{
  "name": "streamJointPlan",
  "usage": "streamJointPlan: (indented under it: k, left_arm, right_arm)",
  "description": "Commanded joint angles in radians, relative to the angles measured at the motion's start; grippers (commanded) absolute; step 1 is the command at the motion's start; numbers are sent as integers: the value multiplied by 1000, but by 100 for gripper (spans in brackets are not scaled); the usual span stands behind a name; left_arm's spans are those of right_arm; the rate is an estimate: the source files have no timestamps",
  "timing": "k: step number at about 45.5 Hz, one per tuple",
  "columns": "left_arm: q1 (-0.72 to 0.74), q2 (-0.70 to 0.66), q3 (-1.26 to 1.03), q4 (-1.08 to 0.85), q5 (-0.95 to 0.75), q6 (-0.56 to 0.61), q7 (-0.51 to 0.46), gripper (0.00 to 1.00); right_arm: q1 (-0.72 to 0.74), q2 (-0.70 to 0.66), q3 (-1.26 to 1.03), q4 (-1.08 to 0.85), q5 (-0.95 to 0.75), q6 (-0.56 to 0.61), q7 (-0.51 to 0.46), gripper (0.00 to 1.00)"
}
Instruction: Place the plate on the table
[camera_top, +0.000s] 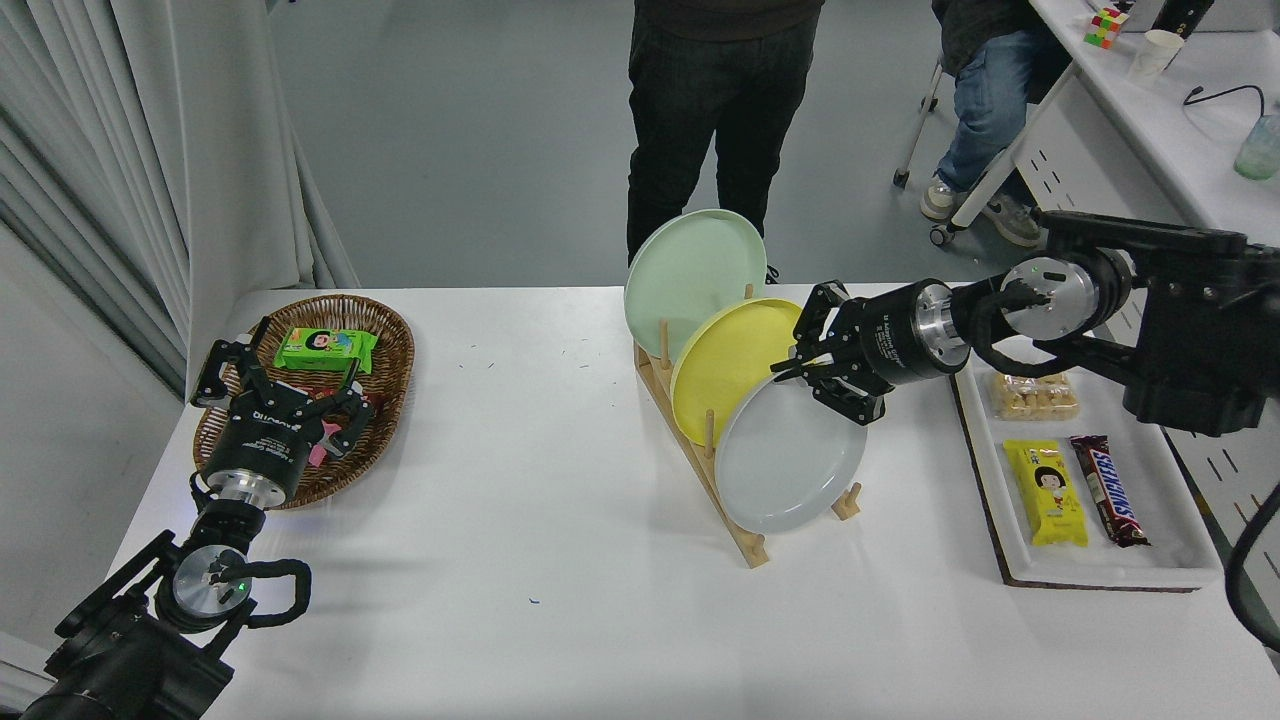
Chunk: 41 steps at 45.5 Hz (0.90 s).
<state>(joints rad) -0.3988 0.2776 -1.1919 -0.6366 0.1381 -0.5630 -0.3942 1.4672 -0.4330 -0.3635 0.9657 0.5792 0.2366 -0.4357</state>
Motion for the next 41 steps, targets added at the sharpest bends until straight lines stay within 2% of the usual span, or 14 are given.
streamJointPlan:
  k: [1,41]
  left_arm:
    - [1,0,0,0,0,0,0,98]
    - [0,0,0,0,0,0,0,98]
  right_arm:
    - [4,-13,1,-8,-4,42,0,0]
    - [84,-174,31,5,-12,395,2,0]
